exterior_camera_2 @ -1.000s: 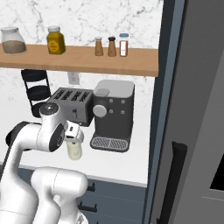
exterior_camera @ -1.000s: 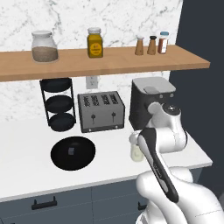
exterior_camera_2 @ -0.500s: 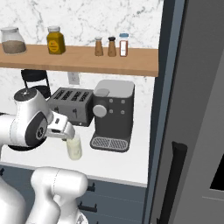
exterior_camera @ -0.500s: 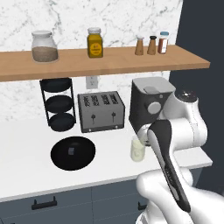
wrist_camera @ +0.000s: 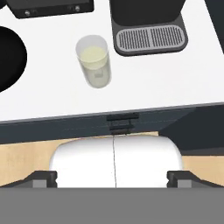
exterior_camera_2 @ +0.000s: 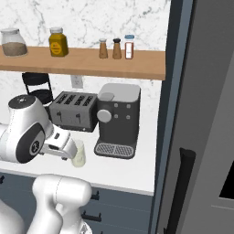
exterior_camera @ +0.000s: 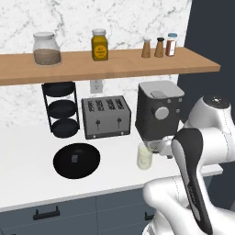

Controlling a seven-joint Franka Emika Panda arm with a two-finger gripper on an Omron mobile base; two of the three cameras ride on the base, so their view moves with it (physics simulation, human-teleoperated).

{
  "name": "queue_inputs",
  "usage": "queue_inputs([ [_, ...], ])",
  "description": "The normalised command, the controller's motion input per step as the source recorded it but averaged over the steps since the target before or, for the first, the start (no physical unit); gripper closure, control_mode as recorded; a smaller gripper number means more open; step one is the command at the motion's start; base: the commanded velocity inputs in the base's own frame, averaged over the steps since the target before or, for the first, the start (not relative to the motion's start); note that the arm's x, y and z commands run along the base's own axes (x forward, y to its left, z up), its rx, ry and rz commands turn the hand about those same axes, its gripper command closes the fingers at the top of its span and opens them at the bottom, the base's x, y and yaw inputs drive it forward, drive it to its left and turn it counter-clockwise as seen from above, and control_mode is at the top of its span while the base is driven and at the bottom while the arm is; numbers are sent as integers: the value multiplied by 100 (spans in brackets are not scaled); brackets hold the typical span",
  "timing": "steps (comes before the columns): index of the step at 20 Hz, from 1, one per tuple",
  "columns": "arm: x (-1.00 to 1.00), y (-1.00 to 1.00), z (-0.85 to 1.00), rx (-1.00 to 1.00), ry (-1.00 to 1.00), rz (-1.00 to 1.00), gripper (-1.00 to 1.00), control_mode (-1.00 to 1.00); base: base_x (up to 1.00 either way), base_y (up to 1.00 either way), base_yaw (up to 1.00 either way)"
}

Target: Grab a lemon wedge from the fridge and one ice cube from the ice bowl, and put them in the glass of lemonade.

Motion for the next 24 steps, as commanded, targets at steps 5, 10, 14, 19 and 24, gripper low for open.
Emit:
queue_inputs([
  [5,-4,0,0,0,0,0,-100,-100,0,0,0],
  [10,-18,0,0,0,0,-1,-100,100,-51,0,-11],
  [14,0,0,0,0,0,0,-100,100,-98,-9,-43],
  [19,0,0,0,0,0,0,-100,100,-82,-49,-47],
  [24,0,0,0,0,0,0,-100,100,-56,-73,-41],
])
